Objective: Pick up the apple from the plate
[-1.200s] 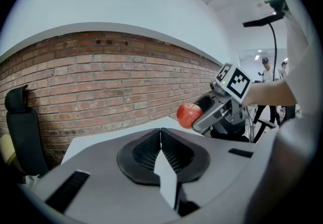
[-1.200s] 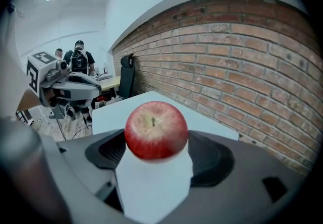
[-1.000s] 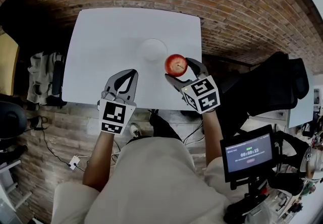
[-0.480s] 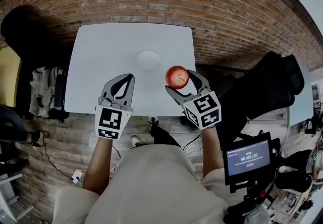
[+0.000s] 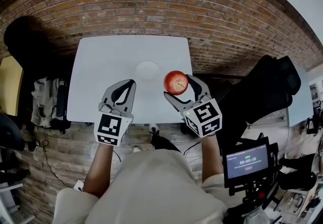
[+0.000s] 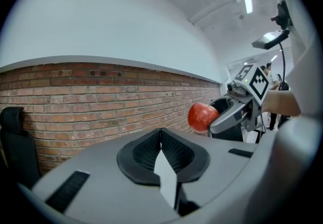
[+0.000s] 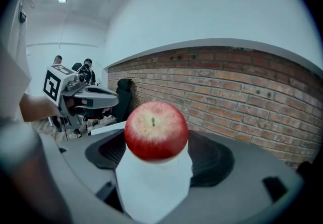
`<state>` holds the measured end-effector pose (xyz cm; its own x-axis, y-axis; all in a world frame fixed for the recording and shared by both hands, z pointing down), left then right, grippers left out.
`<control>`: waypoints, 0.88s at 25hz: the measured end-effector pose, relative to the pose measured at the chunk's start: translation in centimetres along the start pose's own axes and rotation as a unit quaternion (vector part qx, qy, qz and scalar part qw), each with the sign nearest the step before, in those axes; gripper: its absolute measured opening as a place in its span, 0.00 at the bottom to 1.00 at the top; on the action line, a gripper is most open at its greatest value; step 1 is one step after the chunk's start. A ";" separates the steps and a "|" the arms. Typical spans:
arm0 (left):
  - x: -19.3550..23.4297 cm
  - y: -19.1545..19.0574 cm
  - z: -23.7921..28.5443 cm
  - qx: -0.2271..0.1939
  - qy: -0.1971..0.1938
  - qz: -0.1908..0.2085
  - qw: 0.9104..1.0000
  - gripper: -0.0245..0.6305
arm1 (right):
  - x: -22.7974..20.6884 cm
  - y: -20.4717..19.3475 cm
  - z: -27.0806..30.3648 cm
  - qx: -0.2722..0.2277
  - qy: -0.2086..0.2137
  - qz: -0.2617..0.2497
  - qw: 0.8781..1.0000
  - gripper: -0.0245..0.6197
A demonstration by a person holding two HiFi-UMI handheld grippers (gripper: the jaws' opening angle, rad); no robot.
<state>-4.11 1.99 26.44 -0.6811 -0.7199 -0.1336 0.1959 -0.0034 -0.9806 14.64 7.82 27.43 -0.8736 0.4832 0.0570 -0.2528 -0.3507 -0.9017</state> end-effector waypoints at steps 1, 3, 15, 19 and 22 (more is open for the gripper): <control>0.0 0.2 -0.1 -0.003 -0.001 0.001 1.000 0.05 | 0.1 0.2 -0.2 -0.002 -0.002 -0.002 1.000 0.63; 0.1 0.6 -0.2 -0.009 -0.003 0.002 1.000 0.05 | 0.3 0.5 -0.6 -0.007 -0.004 -0.005 1.000 0.63; -0.1 1.3 0.2 -0.015 -0.012 0.008 1.000 0.05 | 0.7 1.5 -1.3 -0.014 -0.016 -0.027 0.999 0.62; -0.1 1.4 0.5 -0.016 -0.011 0.009 1.000 0.05 | 0.5 1.8 -1.1 -0.020 -0.014 -0.025 0.999 0.62; 0.0 1.3 0.3 -0.016 -0.008 0.009 1.000 0.05 | 0.6 1.9 -1.0 -0.022 -0.010 -0.026 0.999 0.62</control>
<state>-3.64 1.77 25.19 -0.6658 -0.7311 -0.1487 0.1855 0.0309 -0.9822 14.02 8.25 25.34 -0.8683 0.4831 0.1128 -0.2804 -0.2903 -0.9149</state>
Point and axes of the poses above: the fingertips, and each gripper's own axes: z forward along the fingers, x to its left, y out of its top, the point moved 6 cm from there along -z, backward along the fingers, and after that the axes turned 8 degrees about y, right-handed, at the moved point
